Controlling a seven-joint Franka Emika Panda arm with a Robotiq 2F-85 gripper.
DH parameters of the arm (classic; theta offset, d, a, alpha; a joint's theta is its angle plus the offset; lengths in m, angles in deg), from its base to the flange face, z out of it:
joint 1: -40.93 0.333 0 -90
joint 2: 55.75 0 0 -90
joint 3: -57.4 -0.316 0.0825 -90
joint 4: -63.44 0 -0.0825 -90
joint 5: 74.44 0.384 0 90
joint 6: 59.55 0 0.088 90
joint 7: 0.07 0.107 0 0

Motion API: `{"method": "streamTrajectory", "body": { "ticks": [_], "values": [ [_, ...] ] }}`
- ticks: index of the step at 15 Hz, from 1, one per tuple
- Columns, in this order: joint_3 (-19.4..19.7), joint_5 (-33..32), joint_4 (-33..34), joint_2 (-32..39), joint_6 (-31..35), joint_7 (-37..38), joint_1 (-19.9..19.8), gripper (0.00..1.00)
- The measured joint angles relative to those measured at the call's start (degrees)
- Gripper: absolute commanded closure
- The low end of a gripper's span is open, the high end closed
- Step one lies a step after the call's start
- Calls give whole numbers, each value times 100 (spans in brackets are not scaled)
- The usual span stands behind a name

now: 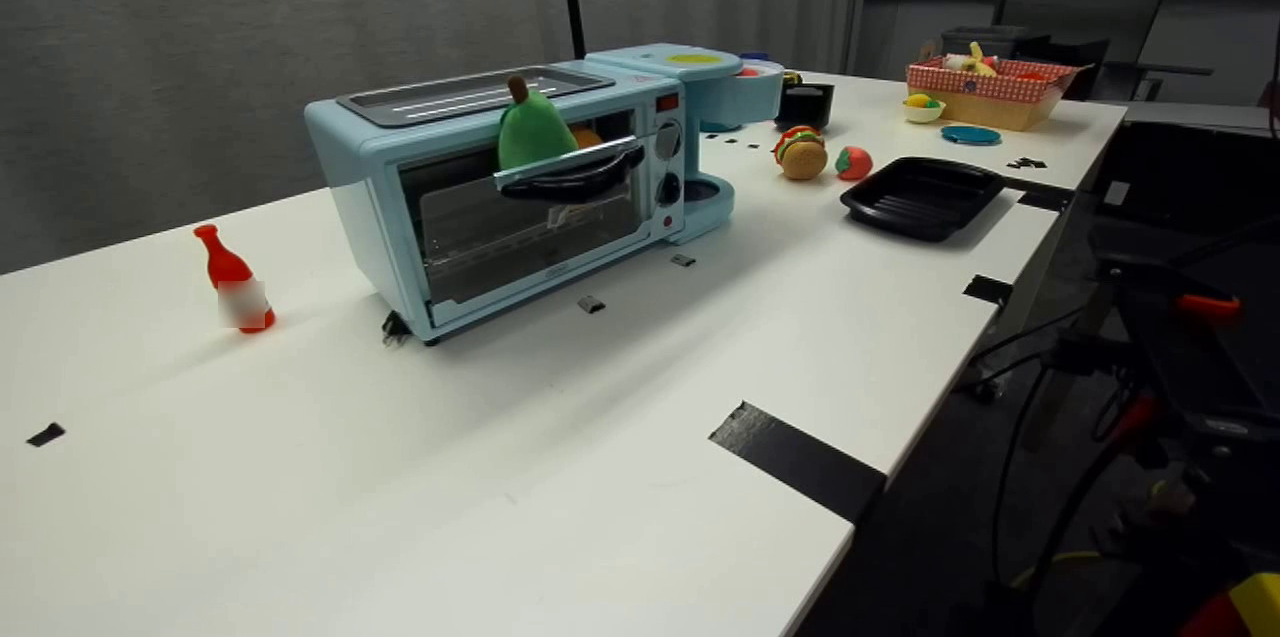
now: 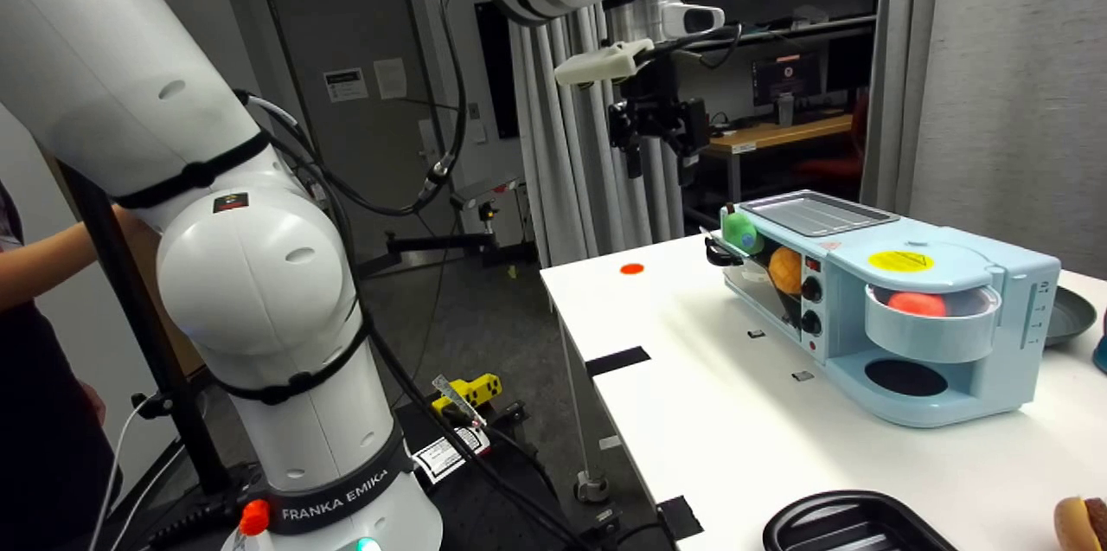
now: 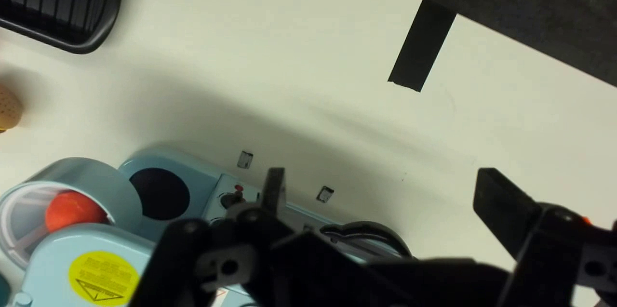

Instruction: Open the oven door

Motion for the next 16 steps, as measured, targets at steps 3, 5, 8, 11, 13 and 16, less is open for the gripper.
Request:
{"method": "streamTrajectory", "body": {
  "ticks": [3, 5, 8, 11, 13, 16],
  "values": [
    [4, 0, -15, 16, -1, 0, -1, 0],
    [3, 0, -15, 15, -1, 0, 0, 0],
    [3, 0, -15, 14, -1, 0, 0, 0],
    [3, 0, -15, 21, -1, 0, 0, 0],
    [2, 8, -13, 66, -1, -13, 1, 0],
    [2, 38, 7, 235, 18, -22, 4, 0]
  ]
}}
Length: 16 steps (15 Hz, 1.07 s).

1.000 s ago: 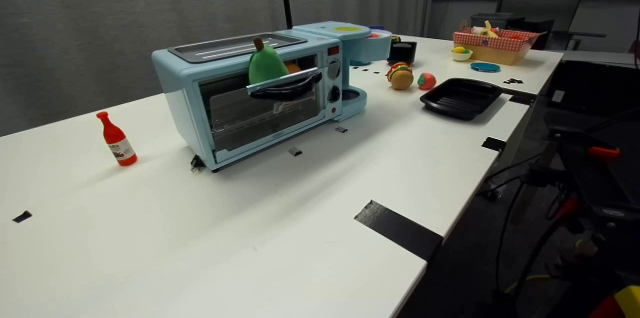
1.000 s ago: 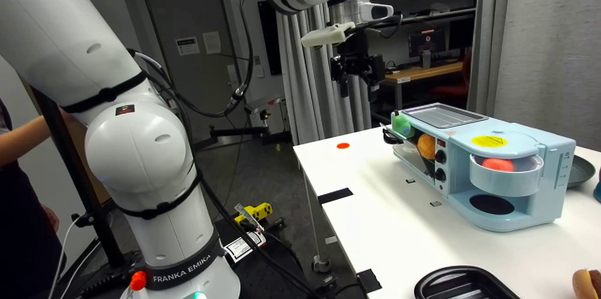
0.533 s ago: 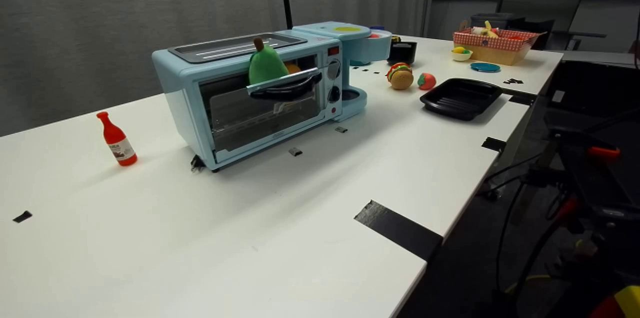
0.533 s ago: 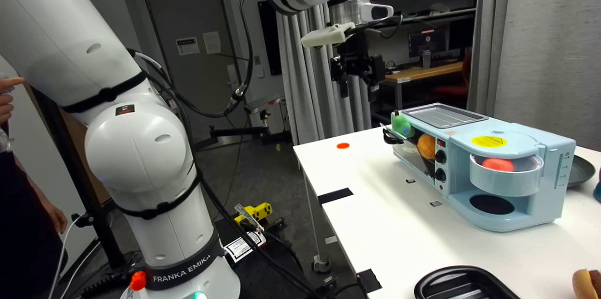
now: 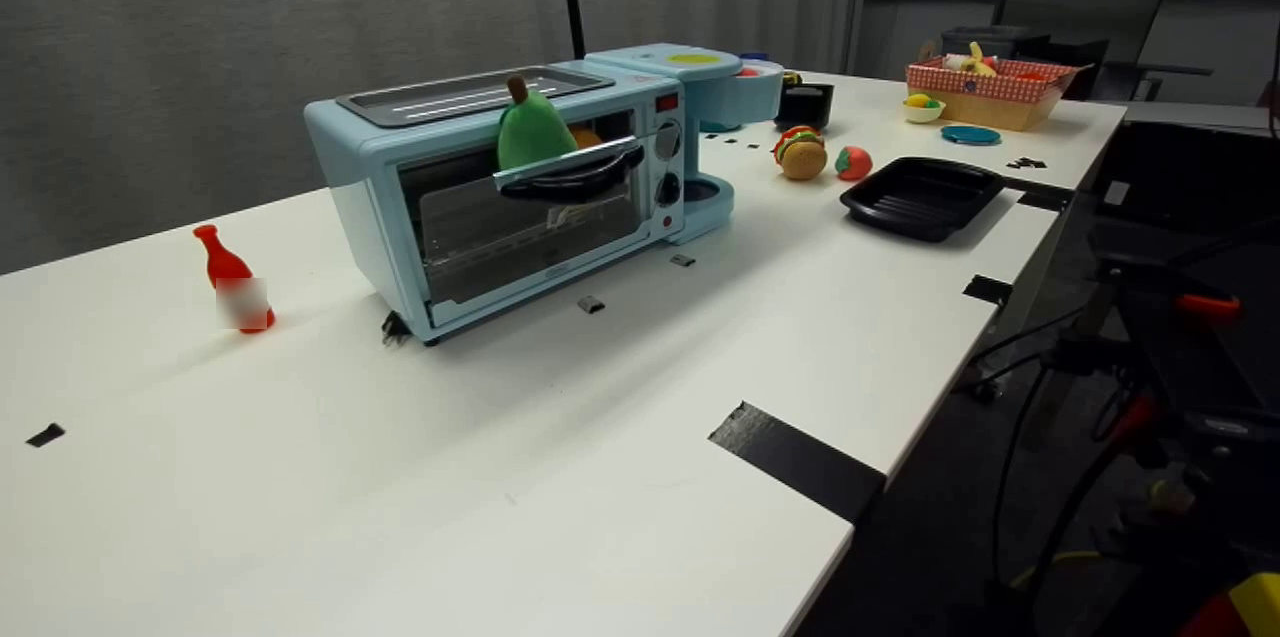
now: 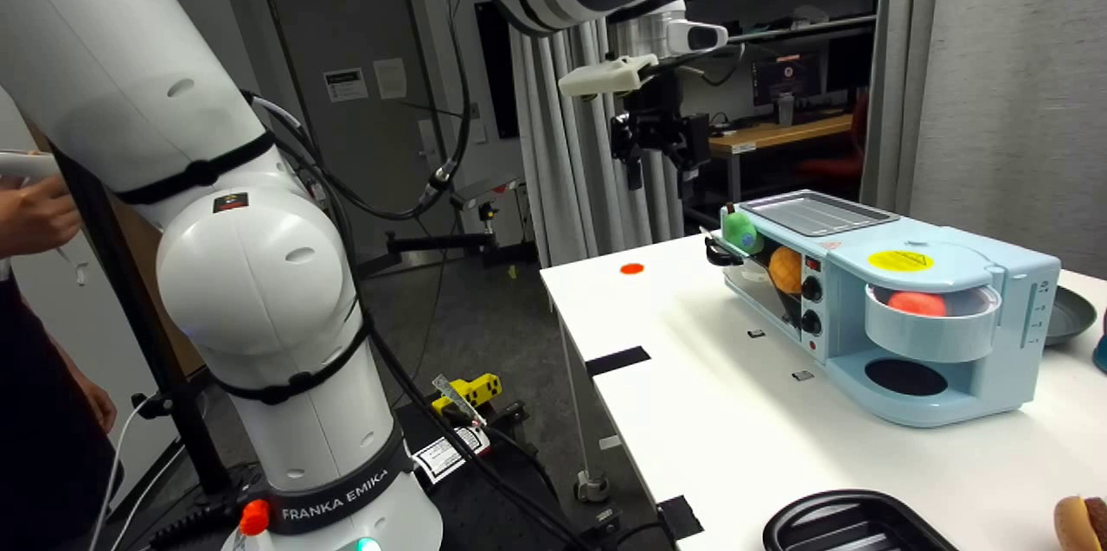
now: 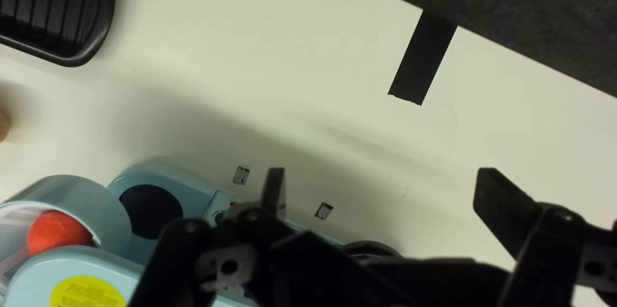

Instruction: Open the oven door

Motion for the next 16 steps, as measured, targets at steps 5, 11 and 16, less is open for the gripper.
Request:
{"method": "streamTrajectory", "body": {
  "ticks": [5, 11, 16],
  "values": [
    [0, 324, 128, 454, 430, -81, 2, 0],
    [0, 582, 488, 1172, 1324, -89, 11, 0],
    [0, 818, 749, 1699, 2017, -64, 9, 0]
  ]
}}
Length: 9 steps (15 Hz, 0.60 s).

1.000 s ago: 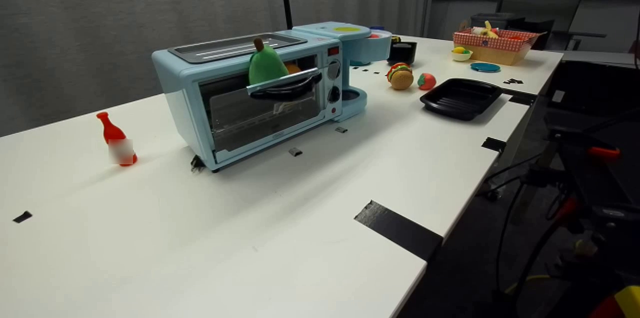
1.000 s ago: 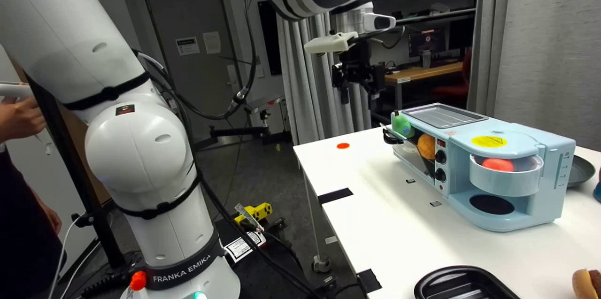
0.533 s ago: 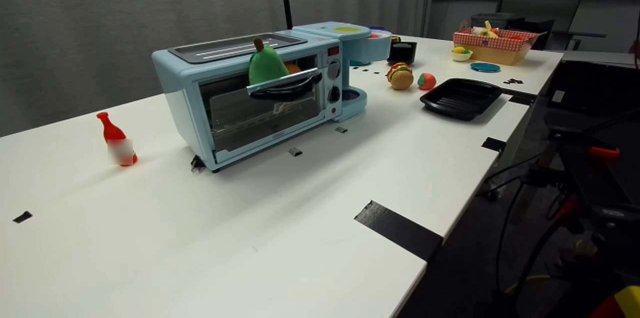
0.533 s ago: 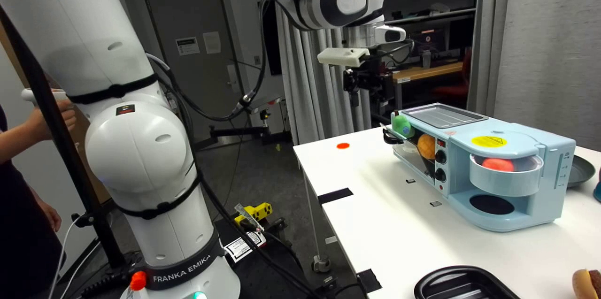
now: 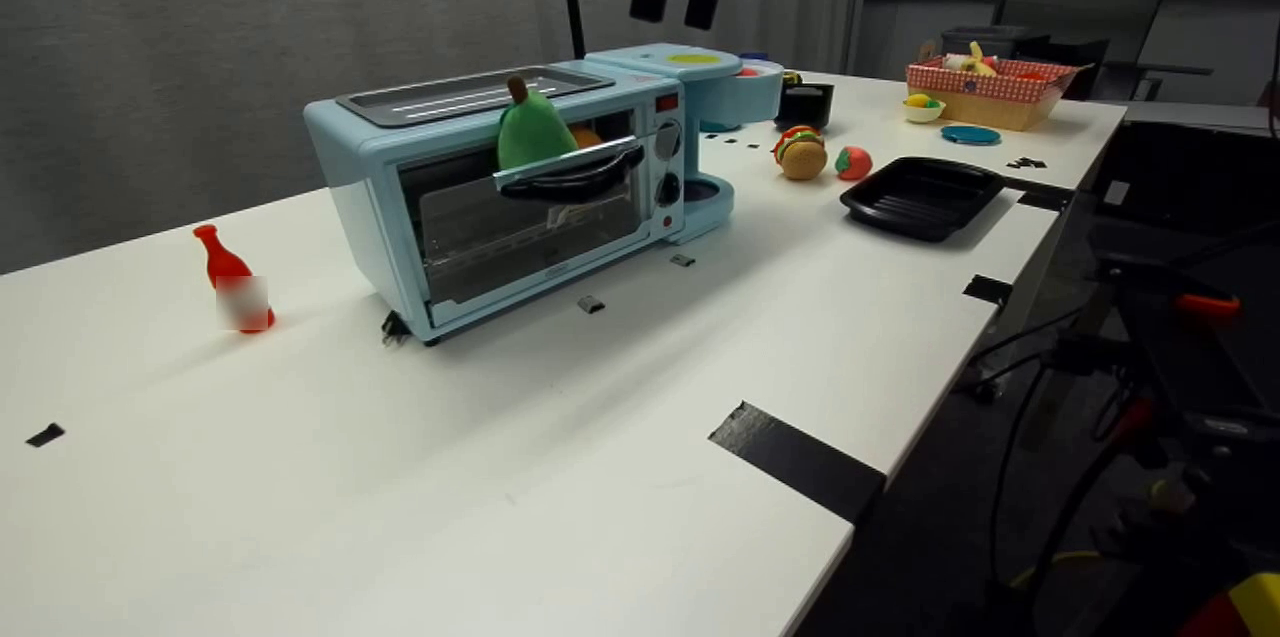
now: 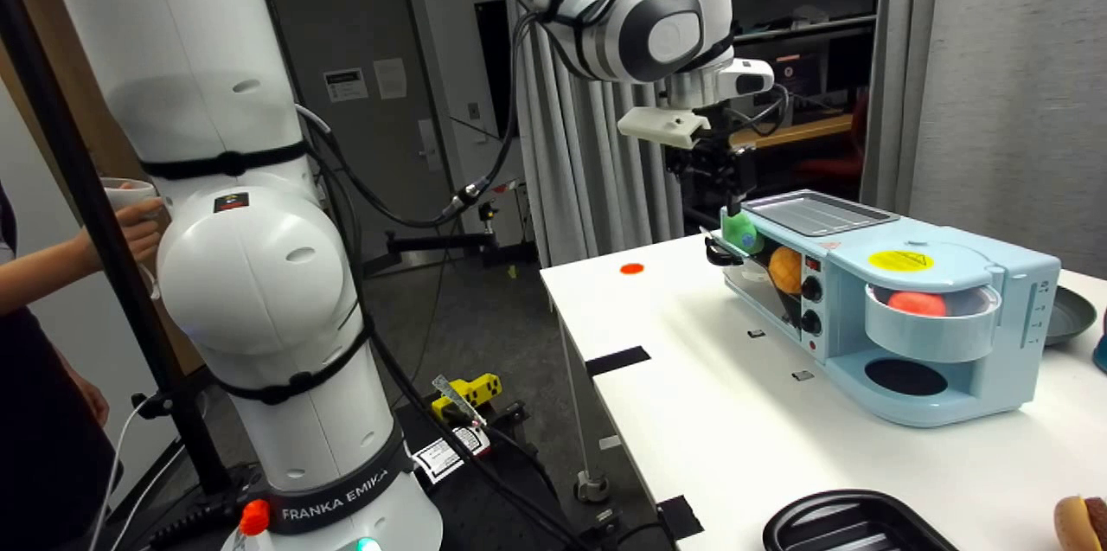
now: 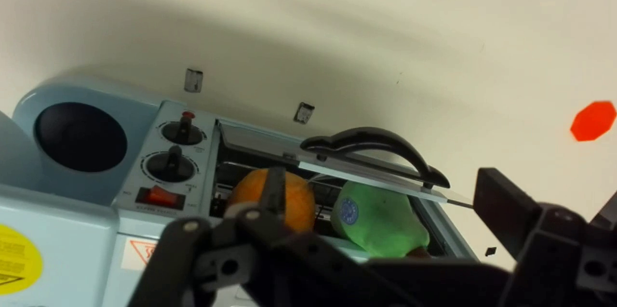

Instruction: Open the oven door

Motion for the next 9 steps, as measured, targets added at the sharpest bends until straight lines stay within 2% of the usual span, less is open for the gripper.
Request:
{"method": "streamTrajectory", "body": {
  "ticks": [9],
  "values": [
    [15, 133, 263, 639, 737, 503, -37, 0]
  ]
}}
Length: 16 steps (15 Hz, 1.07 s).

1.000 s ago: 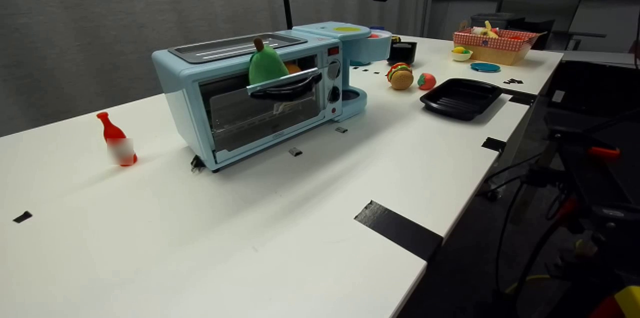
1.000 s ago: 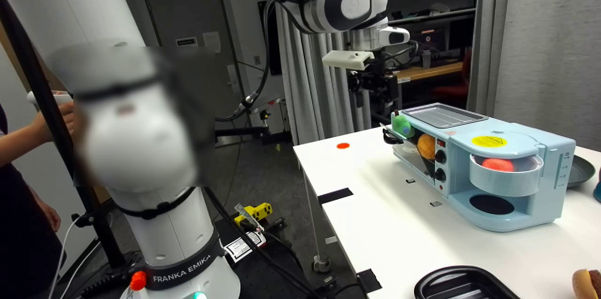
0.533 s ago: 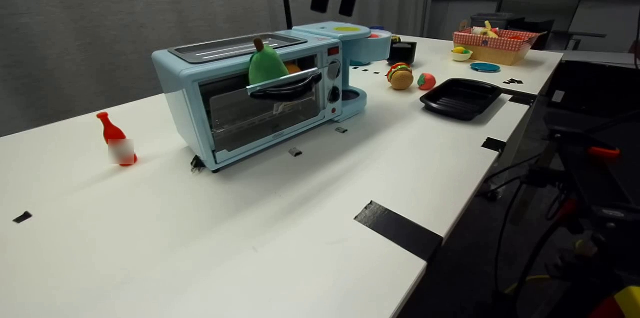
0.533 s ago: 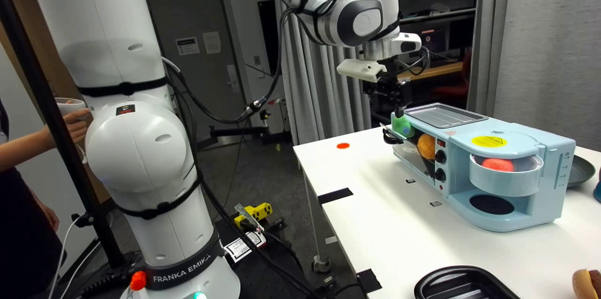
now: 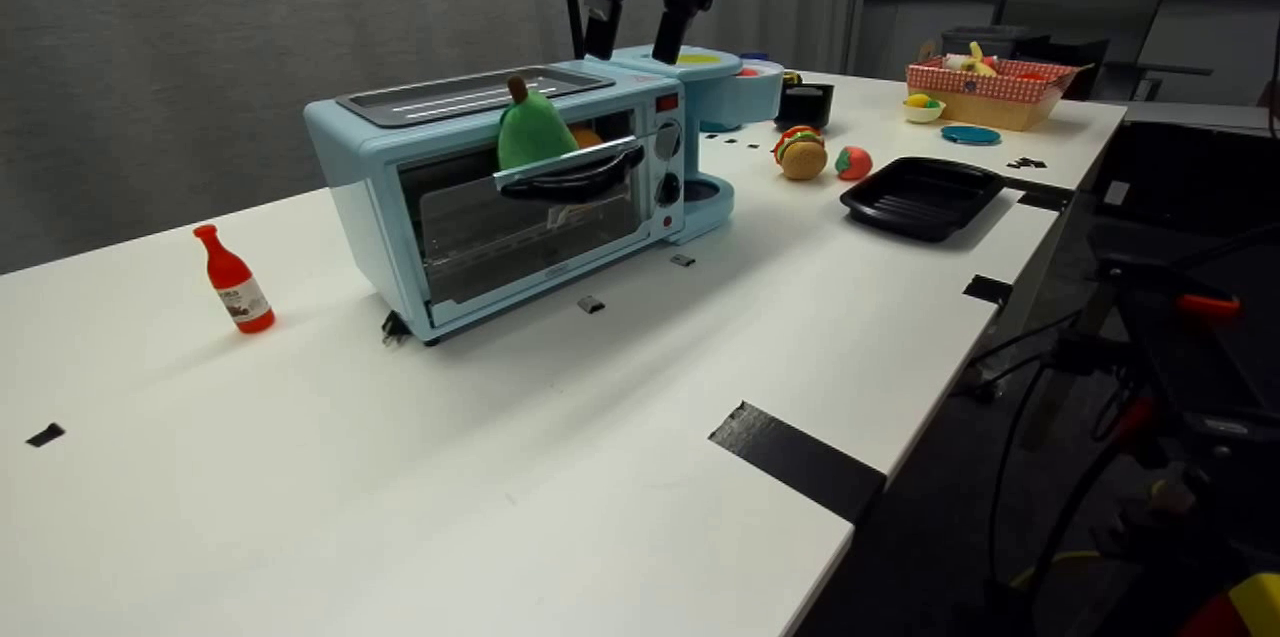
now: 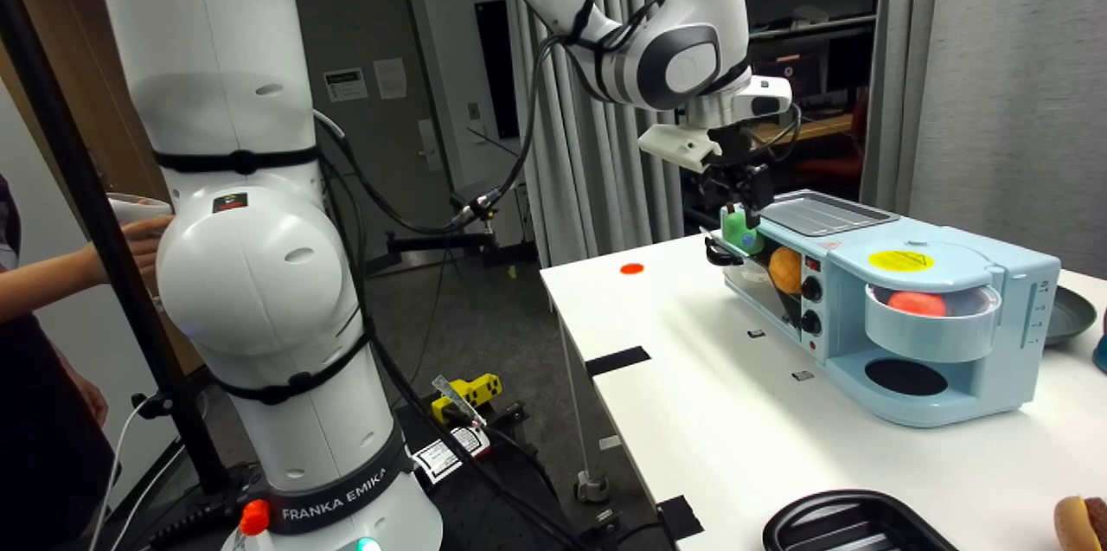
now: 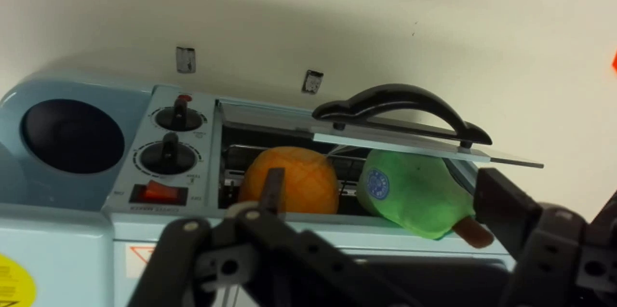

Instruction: Open the oven door

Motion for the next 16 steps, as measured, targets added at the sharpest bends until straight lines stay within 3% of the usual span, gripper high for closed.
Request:
{"method": "streamTrajectory", "body": {
  "ticks": [10, 16],
  "values": [
    [139, -937, 332, 398, 11, 1278, 0, 0],
    [185, -1096, 683, 837, 7, 1506, 18, 0]
  ]
}}
